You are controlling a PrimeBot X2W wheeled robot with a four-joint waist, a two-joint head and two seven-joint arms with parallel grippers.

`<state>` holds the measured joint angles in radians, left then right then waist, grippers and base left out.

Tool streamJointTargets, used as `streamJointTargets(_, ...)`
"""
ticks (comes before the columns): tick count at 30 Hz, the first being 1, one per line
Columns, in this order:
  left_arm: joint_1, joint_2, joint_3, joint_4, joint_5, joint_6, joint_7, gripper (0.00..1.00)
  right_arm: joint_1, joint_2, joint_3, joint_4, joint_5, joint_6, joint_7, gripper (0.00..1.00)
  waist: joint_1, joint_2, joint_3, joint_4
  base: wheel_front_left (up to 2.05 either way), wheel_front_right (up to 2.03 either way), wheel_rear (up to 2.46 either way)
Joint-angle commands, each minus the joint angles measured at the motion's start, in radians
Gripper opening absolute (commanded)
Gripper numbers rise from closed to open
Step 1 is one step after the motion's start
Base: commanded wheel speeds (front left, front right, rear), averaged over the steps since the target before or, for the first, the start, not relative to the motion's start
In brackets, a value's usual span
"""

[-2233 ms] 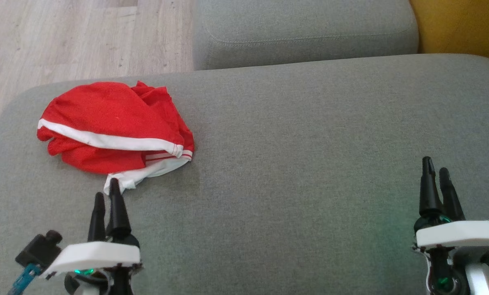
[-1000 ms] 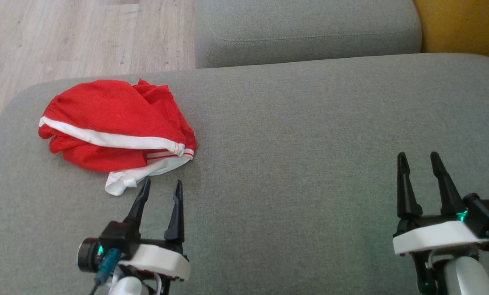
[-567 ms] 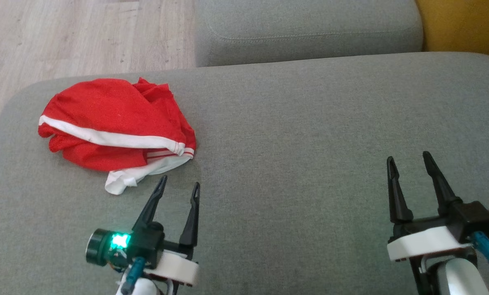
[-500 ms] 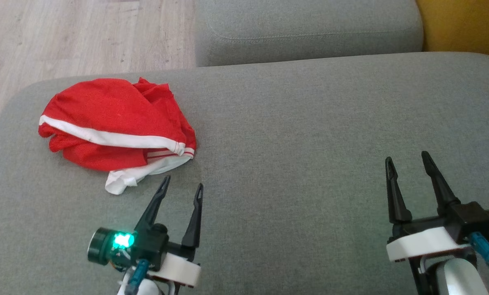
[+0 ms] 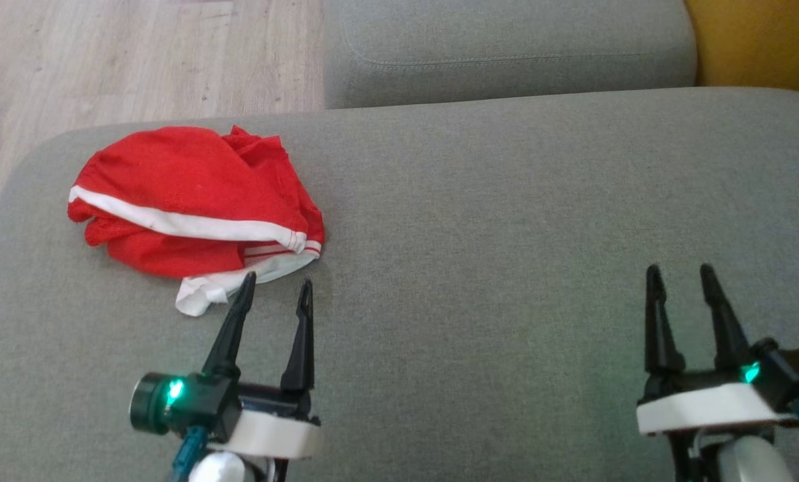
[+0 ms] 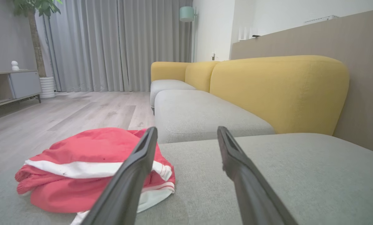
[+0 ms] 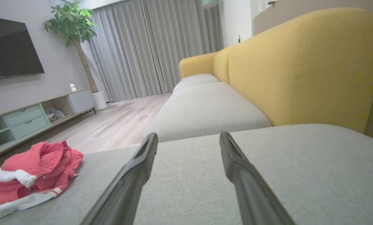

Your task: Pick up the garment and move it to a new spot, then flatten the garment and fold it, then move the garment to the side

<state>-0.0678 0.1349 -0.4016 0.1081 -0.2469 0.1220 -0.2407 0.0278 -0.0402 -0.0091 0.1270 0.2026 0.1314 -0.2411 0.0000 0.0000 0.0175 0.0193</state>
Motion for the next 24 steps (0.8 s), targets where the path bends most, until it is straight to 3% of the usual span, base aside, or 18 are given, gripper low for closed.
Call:
streamJointTargets(1,-0.022,-0.004,0.038,-0.024,0.027,-0.014,-0.019,1.0,-0.015,-0.01,0.033,-0.019,-0.006,-0.001,-0.018,1.0,0.0,0.0,0.0,0.0,0.0,0.0,0.0)
streamJointTargets(9,-0.012,-0.044,0.087,0.06,0.033,-0.09,-0.021,1.0,-0.028,-0.01,0.055,0.047,0.067,-0.001,-0.021,1.0,0.0,0.0,-0.002,-0.002,0.0,0.0,0.0)
streamJointTargets(24,-0.006,-0.073,0.131,0.083,0.084,-0.131,-0.021,1.0,-0.027,-0.01,0.062,0.039,0.069,-0.001,-0.021,1.0,0.0,0.0,-0.015,0.014,0.0,0.0,0.0)
